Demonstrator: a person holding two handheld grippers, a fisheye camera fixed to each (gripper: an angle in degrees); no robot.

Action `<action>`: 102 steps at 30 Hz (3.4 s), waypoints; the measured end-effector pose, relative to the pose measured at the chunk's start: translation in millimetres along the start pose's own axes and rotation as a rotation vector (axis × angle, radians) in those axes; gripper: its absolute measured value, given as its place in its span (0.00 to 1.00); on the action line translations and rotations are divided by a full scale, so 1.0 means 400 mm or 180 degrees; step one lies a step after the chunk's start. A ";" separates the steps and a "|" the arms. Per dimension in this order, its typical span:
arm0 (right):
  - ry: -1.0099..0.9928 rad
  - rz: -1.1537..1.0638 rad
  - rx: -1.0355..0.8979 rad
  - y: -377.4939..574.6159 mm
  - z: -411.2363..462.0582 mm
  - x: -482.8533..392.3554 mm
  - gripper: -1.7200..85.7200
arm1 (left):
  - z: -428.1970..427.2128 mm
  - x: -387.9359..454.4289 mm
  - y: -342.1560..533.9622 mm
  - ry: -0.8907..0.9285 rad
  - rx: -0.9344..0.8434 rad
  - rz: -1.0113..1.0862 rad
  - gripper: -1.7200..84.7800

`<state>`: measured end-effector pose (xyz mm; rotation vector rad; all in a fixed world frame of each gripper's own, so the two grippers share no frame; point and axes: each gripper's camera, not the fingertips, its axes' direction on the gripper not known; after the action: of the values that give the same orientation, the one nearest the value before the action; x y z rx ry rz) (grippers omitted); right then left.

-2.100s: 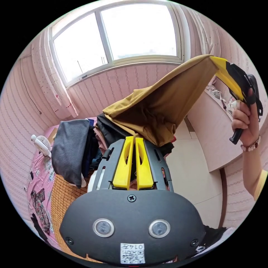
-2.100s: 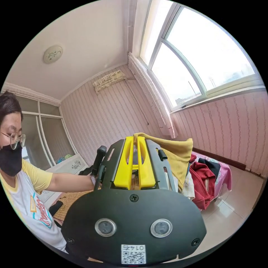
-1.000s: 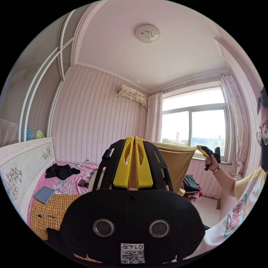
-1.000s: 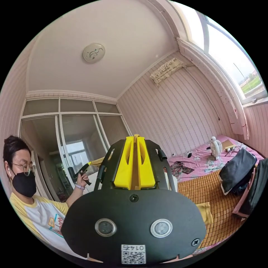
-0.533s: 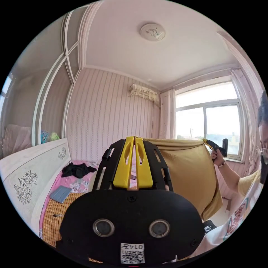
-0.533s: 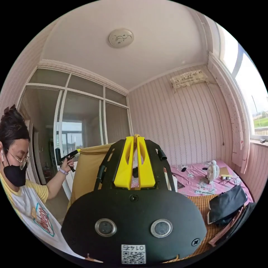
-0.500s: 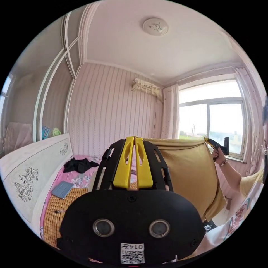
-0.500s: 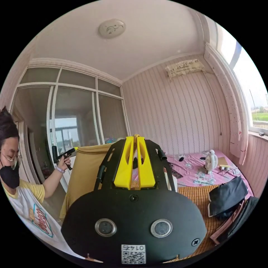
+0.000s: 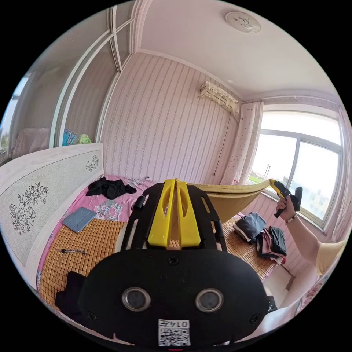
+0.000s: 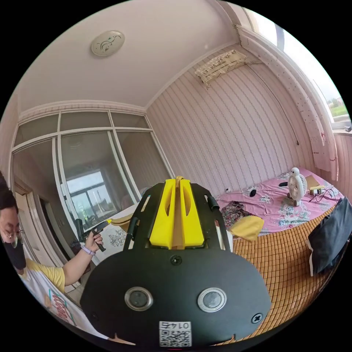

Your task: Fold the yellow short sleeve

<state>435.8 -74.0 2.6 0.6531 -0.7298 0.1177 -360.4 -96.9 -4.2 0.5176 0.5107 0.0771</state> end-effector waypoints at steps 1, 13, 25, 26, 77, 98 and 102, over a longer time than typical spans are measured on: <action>0.0072 0.0023 -0.0091 0.033 0.009 0.016 0.03 | 0.040 -0.005 0.057 -0.0065 -0.0199 0.0034 0.01; 0.1128 0.1499 -0.1960 0.800 0.163 0.384 0.03 | 0.448 -0.080 0.793 -0.0179 -0.2626 -0.0419 0.01; 0.1352 0.0788 -0.3564 0.948 0.164 0.305 0.06 | 0.389 -0.020 0.900 0.0422 -0.3426 -0.0541 0.02; 0.1463 0.0596 -0.3577 0.935 0.180 0.298 0.06 | 0.386 -0.025 0.891 0.0378 -0.3378 -0.0540 0.02; 0.2623 0.0546 -0.2499 0.812 0.505 0.871 0.03 | 1.523 0.990 0.872 0.1724 -0.2809 0.1665 0.01; 0.2460 0.0807 -0.2521 0.810 0.467 0.920 0.02 | 1.464 0.964 0.912 0.1728 -0.2656 0.1354 0.02; 0.2582 0.0485 -0.2374 0.779 0.439 0.838 0.03 | 1.276 0.696 0.900 0.1401 -0.2490 0.1058 0.02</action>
<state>484.9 30.2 479.1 -0.1861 -0.0021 0.2176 150.3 39.2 429.5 -0.1988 0.7642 0.6922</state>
